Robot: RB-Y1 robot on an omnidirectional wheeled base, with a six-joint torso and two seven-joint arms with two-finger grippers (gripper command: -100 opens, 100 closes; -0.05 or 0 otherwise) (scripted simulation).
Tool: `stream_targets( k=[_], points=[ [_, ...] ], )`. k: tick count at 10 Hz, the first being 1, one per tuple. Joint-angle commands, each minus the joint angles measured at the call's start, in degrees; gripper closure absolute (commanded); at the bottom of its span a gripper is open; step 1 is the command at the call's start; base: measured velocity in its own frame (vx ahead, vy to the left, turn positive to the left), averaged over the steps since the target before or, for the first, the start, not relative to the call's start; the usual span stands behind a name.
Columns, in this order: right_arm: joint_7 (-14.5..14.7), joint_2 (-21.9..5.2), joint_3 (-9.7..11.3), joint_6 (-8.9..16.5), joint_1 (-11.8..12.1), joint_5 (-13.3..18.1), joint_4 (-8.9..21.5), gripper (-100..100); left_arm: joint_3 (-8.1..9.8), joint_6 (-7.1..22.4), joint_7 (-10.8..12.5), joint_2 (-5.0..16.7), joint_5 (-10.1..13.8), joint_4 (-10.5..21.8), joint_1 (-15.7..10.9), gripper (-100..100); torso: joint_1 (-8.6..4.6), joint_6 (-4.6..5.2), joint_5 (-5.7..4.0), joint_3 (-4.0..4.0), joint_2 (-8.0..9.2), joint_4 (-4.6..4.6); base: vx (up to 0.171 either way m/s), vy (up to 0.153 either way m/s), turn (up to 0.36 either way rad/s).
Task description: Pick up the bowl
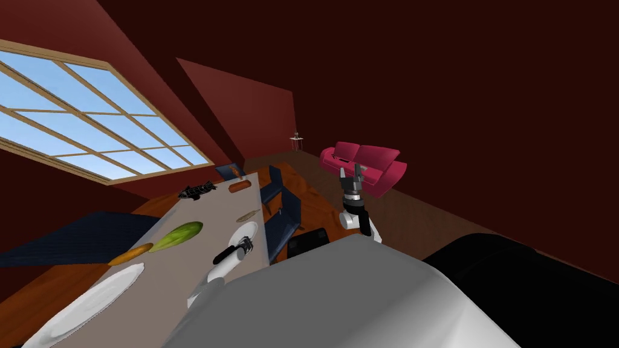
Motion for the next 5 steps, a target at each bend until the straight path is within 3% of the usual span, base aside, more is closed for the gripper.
stream_targets(
  k=[1, 3, 4, 5],
  points=[
    [0.0, 0.0, 0.0, 0.0, 0.0, 0.0, 0.0, 0, 0.51, 0.0, -0.1, 1.3, 2.2, -0.4, 1.3, 100, 0.0, 0.0, 0.0, 0.0, 0.0, 0.0, -0.026, -0.059, -0.278],
    [0.0, 0.0, 0.0, 0.0, 0.0, 0.0, 0.0, 0, 1.1, 0.5, -0.1, 2.8, 4.3, -2.1, 3.7, 100, -0.01, -0.04, -0.02, -0.01, 0.0, -0.01, -0.013, -0.053, -0.137],
    [0.0, 0.0, 0.0, 0.0, 0.0, 0.0, 0.0, 0, 1.34, 0.9, 0.4, 2.0, 2.8, -3.1, 3.9, 100, -0.02, -0.01, -0.02, -0.01, -0.02, 0.0, -0.006, -0.021, -0.018],
    [0.0, 0.0, 0.0, 0.0, 0.0, 0.0, 0.0, 0, 1.43, 1.0, 0.4, 2.0, 2.9, -3.3, 4.0, 0, 0.06, -0.02, -0.01, -0.02, -0.05, 0.0, 0.0, 0.0, 0.0]
  ],
)
